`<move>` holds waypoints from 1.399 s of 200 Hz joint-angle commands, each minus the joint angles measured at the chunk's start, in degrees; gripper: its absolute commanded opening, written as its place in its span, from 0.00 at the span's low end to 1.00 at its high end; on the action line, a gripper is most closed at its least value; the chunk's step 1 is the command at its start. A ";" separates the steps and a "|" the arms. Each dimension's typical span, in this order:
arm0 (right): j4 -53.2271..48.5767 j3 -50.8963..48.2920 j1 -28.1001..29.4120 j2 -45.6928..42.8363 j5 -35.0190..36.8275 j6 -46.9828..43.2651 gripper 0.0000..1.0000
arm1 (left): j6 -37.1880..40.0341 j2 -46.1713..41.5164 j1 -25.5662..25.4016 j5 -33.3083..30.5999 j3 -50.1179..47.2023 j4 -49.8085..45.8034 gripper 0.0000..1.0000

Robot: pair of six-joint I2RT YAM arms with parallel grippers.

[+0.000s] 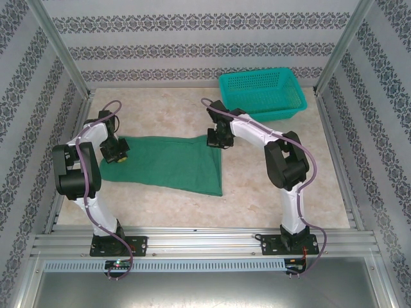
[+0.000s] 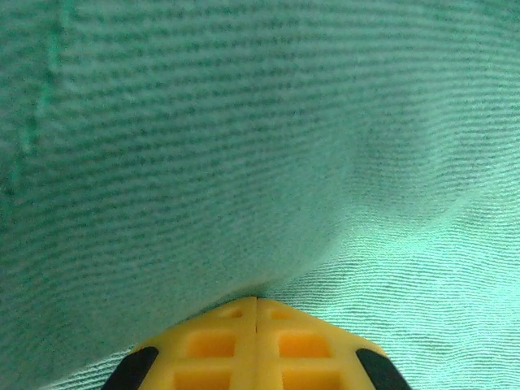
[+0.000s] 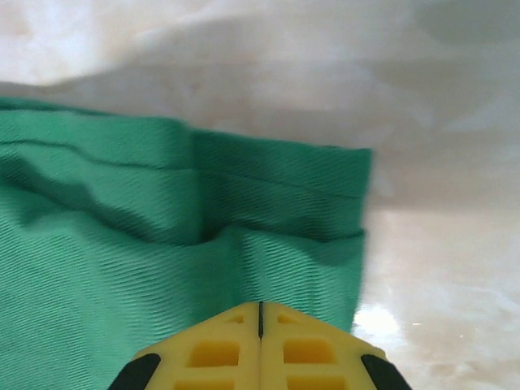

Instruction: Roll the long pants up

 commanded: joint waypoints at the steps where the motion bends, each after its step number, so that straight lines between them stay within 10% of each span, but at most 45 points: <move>1: -2.12 4.42 3.09 2.22 -3.55 -1.17 0.02 | -0.16 0.35 -0.13 0.53 0.50 0.96 0.00; 132: 5.37 -14.19 -1.09 -6.59 -1.14 3.97 0.00 | -1.00 2.27 -1.14 3.48 -2.54 4.98 0.00; 280: -1.33 3.38 10.28 1.80 -5.01 3.17 0.00 | -0.36 2.71 -2.41 4.72 -2.82 6.07 0.00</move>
